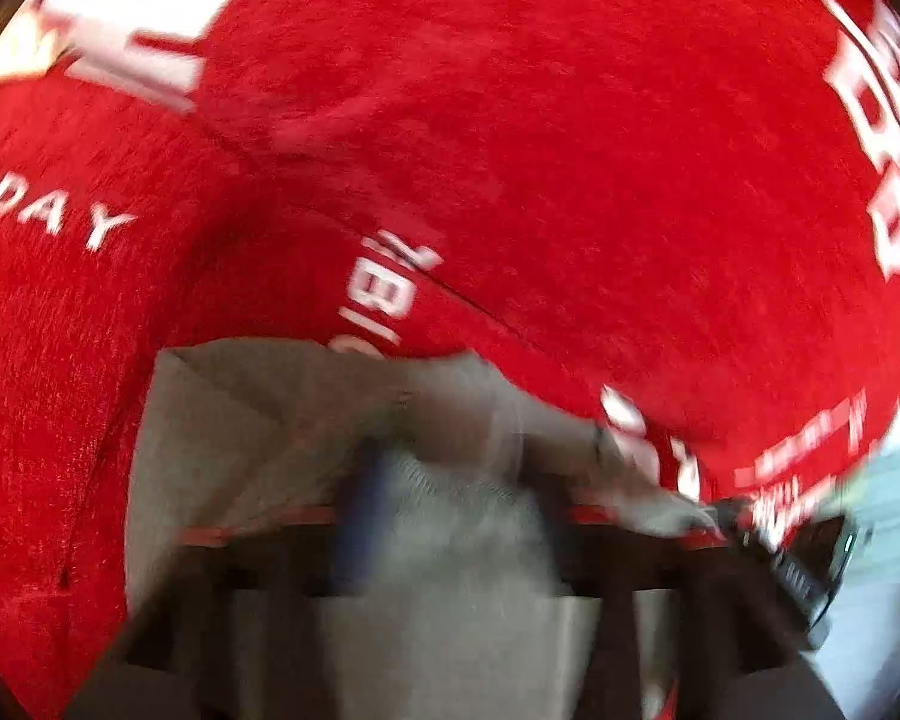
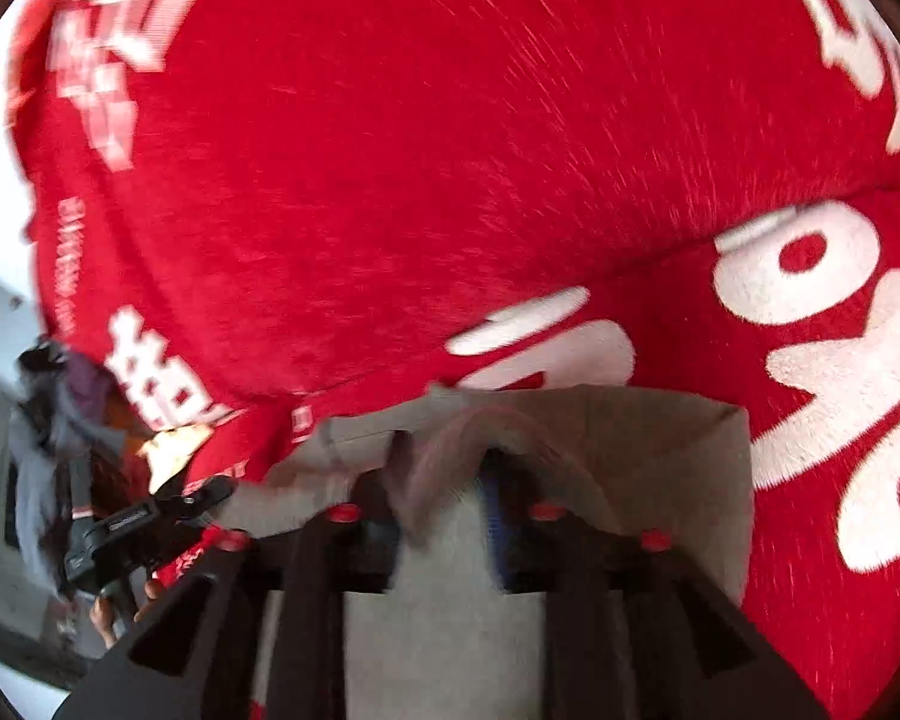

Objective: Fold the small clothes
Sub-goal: 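Lay the folded edge down and open both tools, then smooth the folded grey sweatshirt flat with both tools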

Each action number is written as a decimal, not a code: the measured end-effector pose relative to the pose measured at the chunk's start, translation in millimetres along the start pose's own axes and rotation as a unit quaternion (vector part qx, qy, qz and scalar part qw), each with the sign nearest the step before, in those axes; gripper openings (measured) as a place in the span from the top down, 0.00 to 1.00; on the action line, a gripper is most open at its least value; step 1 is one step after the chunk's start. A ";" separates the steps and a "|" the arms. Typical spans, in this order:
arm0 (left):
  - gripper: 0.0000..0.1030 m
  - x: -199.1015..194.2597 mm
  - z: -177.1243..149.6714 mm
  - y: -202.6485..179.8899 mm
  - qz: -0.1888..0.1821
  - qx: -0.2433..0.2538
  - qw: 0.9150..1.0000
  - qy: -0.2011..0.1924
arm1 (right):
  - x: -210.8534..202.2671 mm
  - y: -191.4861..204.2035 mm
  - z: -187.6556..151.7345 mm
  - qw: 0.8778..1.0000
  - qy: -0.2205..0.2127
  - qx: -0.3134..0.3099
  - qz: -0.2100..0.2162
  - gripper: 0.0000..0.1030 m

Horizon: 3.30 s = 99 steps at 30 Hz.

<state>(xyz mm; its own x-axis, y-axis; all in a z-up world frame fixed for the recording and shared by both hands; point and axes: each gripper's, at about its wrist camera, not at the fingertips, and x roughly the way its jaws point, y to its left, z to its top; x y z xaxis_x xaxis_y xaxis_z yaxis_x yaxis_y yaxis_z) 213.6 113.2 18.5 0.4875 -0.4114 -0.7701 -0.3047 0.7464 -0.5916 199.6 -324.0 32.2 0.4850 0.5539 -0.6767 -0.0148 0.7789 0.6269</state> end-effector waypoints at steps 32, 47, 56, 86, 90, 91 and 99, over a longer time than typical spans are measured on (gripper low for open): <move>0.12 10.4 -26.4 -34.4 0.104 0.192 0.975 -0.035 | 15.9 47.6 -42.9 0.943 -0.018 -0.249 -0.219 0.35; 0.12 -1.7 -50.4 -41.4 0.190 0.217 0.956 -0.043 | -0.2 34.8 -49.3 0.948 -0.032 -0.169 -0.269 0.35; 0.12 -6.6 -136.7 -53.4 0.203 0.277 0.939 -0.029 | 21.6 97.7 -144.1 0.933 0.011 -0.268 -0.240 0.32; 0.12 -60.5 -201.4 10.7 0.195 0.244 0.950 -0.028 | -16.8 74.1 -221.3 0.941 0.010 -0.253 -0.223 0.24; 0.12 -63.1 -202.0 14.1 0.190 0.252 0.948 -0.028 | -39.0 41.3 -210.5 0.947 -0.001 -0.222 -0.233 0.24; 0.12 -63.6 -202.0 14.7 0.189 0.253 0.948 -0.028 | -45.0 33.6 -208.1 0.948 -0.004 -0.214 -0.235 0.24; 0.12 -72.6 -199.8 25.7 0.174 0.258 0.950 -0.018 | -68.1 10.8 -203.7 0.951 -0.004 -0.217 -0.221 0.24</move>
<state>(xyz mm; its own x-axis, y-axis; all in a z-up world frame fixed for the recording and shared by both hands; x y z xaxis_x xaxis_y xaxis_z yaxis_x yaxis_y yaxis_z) 6.9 57.7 11.6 0.4604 -0.0815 -0.8840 -0.0149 0.9949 -0.0995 -11.6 -293.4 6.4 0.5352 0.1423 -0.8327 -0.1662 0.9842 0.0614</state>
